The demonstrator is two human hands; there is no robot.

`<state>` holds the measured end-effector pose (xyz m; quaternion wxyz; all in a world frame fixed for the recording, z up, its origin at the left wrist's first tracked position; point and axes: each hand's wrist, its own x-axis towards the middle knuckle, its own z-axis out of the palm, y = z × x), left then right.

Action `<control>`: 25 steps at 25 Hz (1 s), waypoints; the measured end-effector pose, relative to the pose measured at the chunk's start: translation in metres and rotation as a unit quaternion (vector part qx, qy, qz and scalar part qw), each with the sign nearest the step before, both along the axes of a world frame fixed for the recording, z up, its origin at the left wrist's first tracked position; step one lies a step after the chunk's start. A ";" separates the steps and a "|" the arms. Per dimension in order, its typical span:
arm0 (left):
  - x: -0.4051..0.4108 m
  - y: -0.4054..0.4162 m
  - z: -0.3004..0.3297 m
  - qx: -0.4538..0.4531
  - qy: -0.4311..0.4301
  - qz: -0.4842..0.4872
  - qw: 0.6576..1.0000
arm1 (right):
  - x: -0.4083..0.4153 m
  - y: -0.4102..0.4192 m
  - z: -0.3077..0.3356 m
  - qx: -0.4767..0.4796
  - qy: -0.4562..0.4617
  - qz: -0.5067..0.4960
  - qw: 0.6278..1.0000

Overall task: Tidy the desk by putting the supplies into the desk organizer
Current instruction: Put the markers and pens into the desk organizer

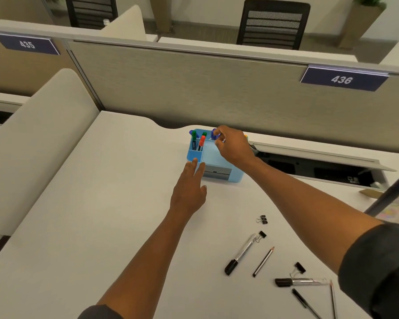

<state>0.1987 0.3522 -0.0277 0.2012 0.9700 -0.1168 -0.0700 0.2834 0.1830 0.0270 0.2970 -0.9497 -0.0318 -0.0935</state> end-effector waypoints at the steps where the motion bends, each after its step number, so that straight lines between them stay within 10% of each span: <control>1: -0.005 -0.002 0.001 0.002 0.002 0.001 1.000 | -0.008 -0.009 0.002 -0.001 0.001 -0.007 1.000; 7: -0.065 -0.022 -0.012 -0.091 0.037 0.040 0.994 | -0.087 -0.066 -0.008 -0.002 0.066 -0.032 0.997; 25: -0.174 -0.053 -0.023 0.091 0.115 -0.057 0.988 | -0.267 -0.118 -0.081 0.019 0.147 -0.011 0.989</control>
